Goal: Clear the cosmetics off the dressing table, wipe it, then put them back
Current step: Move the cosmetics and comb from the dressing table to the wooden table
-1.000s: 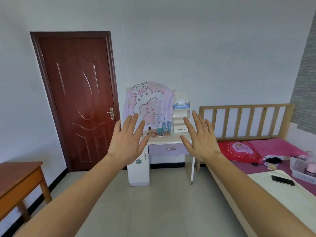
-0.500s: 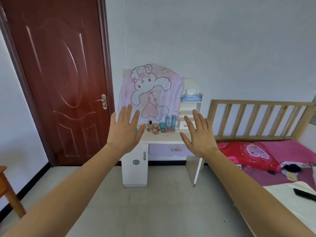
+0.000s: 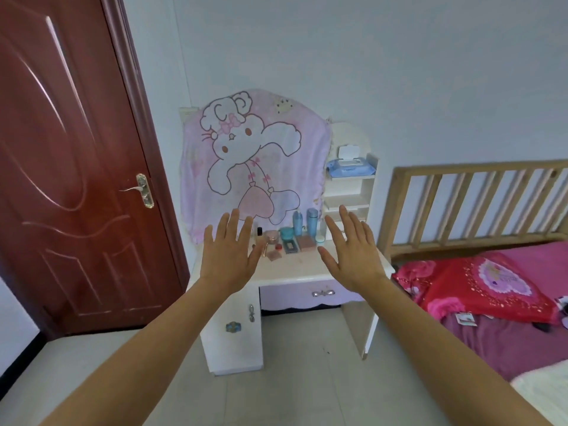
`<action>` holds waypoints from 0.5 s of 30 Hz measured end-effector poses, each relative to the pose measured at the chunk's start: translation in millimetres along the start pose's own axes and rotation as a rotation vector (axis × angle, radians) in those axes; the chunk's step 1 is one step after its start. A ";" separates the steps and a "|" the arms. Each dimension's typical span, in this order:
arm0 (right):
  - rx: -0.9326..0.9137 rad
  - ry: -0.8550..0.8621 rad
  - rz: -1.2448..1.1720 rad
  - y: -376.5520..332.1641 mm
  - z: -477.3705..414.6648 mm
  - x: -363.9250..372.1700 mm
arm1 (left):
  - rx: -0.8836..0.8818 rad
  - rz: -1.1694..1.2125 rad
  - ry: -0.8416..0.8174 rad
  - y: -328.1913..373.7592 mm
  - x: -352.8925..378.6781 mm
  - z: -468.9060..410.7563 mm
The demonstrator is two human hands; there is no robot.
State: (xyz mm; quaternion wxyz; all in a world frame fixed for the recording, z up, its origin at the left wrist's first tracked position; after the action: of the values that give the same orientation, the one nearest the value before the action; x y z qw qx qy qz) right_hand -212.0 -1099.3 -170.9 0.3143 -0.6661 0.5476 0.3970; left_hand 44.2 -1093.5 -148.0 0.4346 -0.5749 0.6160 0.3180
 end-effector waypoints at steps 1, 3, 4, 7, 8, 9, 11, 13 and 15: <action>0.007 -0.004 -0.017 8.6 -24.5 13.8 | -0.005 0.004 -0.012 -1.1 10.6 -24.7; 0.018 -0.008 -0.057 23.5 -72.9 38.3 | 0.001 0.017 -0.027 -4.7 29.7 -71.4; 0.020 -0.008 -0.074 29.5 -97.0 49.7 | -0.002 0.013 -0.028 -8.3 38.7 -93.8; 0.037 -0.011 -0.142 39.6 -161.6 84.4 | -0.012 0.030 -0.032 -20.2 66.1 -151.1; 0.038 -0.017 -0.162 39.6 -178.0 97.7 | -0.013 0.039 -0.039 -24.6 77.8 -165.1; 0.030 -0.027 -0.175 38.8 -192.3 112.2 | -0.014 0.043 -0.044 -29.3 90.8 -178.1; -0.007 -0.057 -0.189 37.1 -217.9 144.6 | -0.022 0.062 -0.053 -38.1 122.0 -203.9; -0.038 -0.094 -0.208 36.0 -240.1 180.6 | -0.050 0.107 -0.090 -45.5 158.4 -228.0; -0.045 -0.139 -0.218 36.5 -256.8 219.6 | -0.057 0.141 -0.147 -51.4 200.5 -248.6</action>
State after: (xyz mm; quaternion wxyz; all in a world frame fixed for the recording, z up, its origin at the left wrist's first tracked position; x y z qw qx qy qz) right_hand -181.6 -1431.3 -237.0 0.3778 -0.6996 0.4396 0.4178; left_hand 60.3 -1408.7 -218.7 0.4386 -0.5175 0.6121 0.4065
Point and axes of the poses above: each hand's wrist, its own z-axis away from the middle knuckle, its own x-axis out of the palm, y = z × x, the point moved 5 cm from there along -z, towards the middle knuckle, and after that the axes turned 1 degree about -z, right-handed, at the moved point
